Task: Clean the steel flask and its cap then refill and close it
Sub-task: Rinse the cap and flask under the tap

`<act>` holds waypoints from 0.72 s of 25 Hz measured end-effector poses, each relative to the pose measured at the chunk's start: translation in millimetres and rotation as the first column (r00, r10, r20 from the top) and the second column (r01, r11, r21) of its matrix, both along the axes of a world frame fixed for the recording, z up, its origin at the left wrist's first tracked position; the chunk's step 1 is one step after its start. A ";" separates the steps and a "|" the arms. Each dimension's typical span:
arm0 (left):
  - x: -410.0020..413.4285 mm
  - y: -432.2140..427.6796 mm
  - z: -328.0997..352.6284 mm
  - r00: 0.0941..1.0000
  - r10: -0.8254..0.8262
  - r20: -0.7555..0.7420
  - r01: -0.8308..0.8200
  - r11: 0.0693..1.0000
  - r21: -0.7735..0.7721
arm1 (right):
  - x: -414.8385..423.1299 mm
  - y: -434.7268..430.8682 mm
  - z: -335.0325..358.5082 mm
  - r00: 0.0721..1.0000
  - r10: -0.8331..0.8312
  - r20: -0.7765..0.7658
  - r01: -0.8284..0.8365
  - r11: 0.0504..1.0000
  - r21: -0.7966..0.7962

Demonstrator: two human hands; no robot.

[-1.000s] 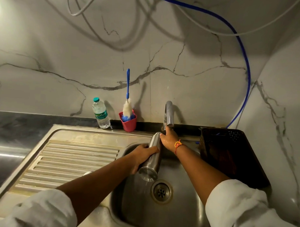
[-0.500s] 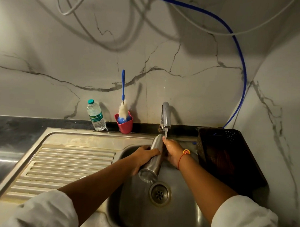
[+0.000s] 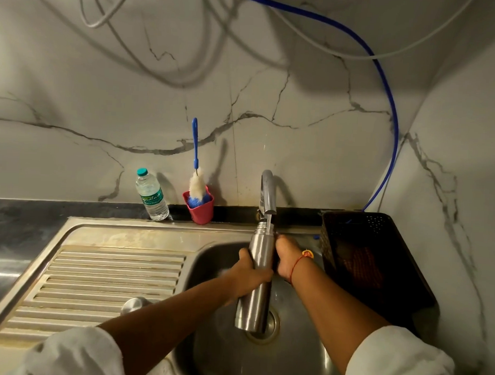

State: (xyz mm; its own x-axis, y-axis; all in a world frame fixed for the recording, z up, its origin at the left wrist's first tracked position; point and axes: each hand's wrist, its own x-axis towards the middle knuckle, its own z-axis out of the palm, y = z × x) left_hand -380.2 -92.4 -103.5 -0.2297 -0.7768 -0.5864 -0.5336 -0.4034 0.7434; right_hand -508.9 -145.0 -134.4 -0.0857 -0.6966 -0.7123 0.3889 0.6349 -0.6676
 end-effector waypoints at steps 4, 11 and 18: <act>9.9 1.4 -0.7 0.990 0.069 -0.126 -0.065 0.997 0.036 | 0.0 3.1 -0.2 0.998 0.033 0.047 -0.029 0.997 -0.069; 19.6 -4.2 1.3 0.995 -0.075 -0.071 0.081 0.993 0.088 | -2.4 6.6 7.2 0.996 0.086 -0.024 -0.088 0.985 -0.148; 10.7 -9.5 -4.0 0.980 -0.076 0.182 0.090 0.994 -0.069 | 6.0 -10.2 22.2 0.838 0.177 -0.517 -0.289 0.947 -0.143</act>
State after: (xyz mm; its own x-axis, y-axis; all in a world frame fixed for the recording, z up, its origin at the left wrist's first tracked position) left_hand -369.4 -101.9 -107.5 -0.1926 -0.8035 -0.5632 -0.6896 -0.2975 0.6602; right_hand -502.9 -155.2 -112.2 -0.2010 -0.8664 -0.4572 -0.1673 0.4902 -0.8554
